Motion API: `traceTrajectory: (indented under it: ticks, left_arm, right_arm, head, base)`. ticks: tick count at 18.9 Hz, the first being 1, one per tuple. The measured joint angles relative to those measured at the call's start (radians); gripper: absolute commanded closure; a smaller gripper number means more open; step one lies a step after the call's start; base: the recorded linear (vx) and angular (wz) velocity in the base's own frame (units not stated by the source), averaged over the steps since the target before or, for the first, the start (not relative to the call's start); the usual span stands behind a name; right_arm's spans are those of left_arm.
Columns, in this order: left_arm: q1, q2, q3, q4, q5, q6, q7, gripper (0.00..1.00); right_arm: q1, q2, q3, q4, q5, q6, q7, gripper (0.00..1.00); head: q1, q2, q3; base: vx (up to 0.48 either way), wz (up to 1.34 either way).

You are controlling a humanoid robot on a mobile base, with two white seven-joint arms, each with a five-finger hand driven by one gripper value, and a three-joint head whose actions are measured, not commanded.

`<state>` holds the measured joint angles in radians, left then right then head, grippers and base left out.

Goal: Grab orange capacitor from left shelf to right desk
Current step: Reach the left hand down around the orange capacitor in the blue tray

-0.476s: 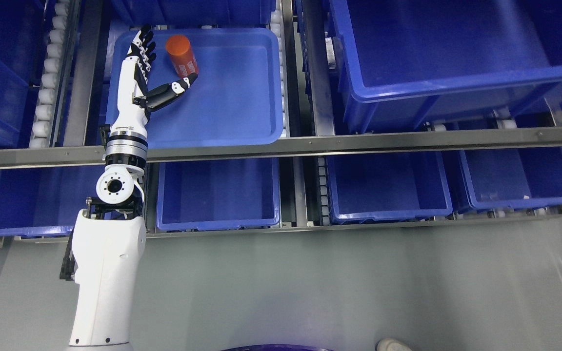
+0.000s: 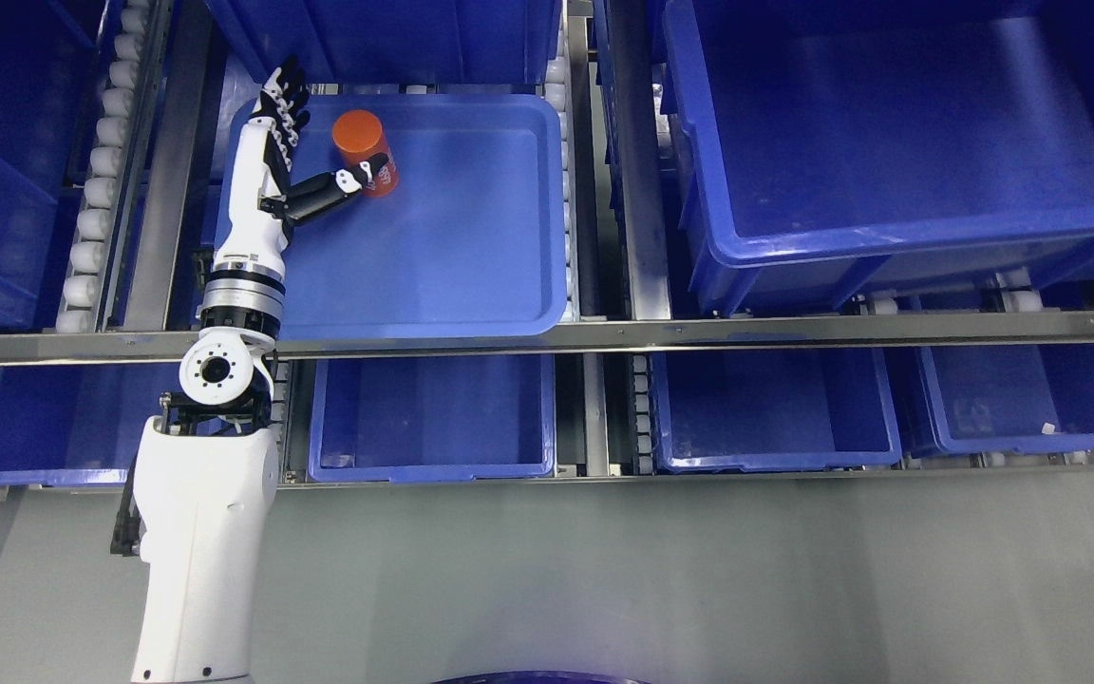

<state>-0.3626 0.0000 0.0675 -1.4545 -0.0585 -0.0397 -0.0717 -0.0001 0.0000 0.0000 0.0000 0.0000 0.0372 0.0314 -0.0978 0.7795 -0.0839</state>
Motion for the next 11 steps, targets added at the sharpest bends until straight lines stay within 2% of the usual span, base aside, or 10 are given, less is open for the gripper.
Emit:
traceTrajectory:
  ticks: [3, 6, 11]
  left_arm:
    - [-0.002, 0.000, -0.017, 0.004, -0.009, 0.002, -0.018, 0.03]
    - [-0.019, 0.000, -0.031, 0.020, -0.037, 0.003, -0.025, 0.09]
    - [-0.035, 0.000, -0.044, 0.043, -0.068, 0.025, -0.048, 0.25]
  right_arm:
    - [0.000, 0.000, 0.000, 0.000, 0.000, 0.000, 0.000, 0.00]
    - [0.000, 0.000, 0.000, 0.000, 0.000, 0.000, 0.000, 0.00]
    - [0.000, 0.000, 0.000, 0.000, 0.000, 0.000, 0.000, 0.00]
  head:
    - [0.0000, 0.000, 0.000]
    - [0.0000, 0.000, 0.000]
    - [0.0000, 0.000, 0.000]
  base:
    - [0.066, 0.02]
    - [0.044, 0.00]
    - [0.009, 0.00]
